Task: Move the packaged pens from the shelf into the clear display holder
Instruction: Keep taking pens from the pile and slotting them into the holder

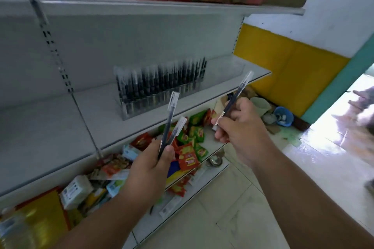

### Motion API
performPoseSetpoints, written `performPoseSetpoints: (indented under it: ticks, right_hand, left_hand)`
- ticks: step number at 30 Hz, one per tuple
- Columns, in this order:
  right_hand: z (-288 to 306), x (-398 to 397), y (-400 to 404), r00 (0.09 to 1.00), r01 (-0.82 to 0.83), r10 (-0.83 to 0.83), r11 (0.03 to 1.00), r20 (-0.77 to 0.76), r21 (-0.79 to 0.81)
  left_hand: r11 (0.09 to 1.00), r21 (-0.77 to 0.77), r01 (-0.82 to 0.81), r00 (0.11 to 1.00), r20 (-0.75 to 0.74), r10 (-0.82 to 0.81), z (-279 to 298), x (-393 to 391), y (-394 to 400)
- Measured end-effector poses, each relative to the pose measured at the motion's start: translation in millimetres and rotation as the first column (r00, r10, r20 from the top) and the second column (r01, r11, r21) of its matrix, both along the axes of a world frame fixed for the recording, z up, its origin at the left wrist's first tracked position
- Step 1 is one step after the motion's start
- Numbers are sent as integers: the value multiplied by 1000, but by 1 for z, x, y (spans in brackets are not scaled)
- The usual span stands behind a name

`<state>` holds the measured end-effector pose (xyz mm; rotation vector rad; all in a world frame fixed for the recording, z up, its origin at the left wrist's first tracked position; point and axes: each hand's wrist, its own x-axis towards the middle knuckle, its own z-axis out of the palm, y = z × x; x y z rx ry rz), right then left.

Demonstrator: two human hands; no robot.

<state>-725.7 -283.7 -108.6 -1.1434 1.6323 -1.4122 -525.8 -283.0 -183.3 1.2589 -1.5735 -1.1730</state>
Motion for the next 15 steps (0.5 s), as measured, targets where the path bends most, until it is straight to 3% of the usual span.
performPoseSetpoints:
  ticks: [4, 11, 15]
  right_hand:
    - [1, -37, -44, 999, 25, -26, 998, -27, -62]
    - [13, -101, -96, 931, 130, -134, 991, -340, -35]
    - [9, -131, -135, 943, 145, -171, 983, -284, -108]
  left_hand:
    - [999, -24, 25, 1000, 10, -25, 1, -39, -45]
    - [994, -81, 74, 997, -1, -75, 18, -119, -121]
    - [997, -68, 43, 998, -46, -46, 19, -143, -145]
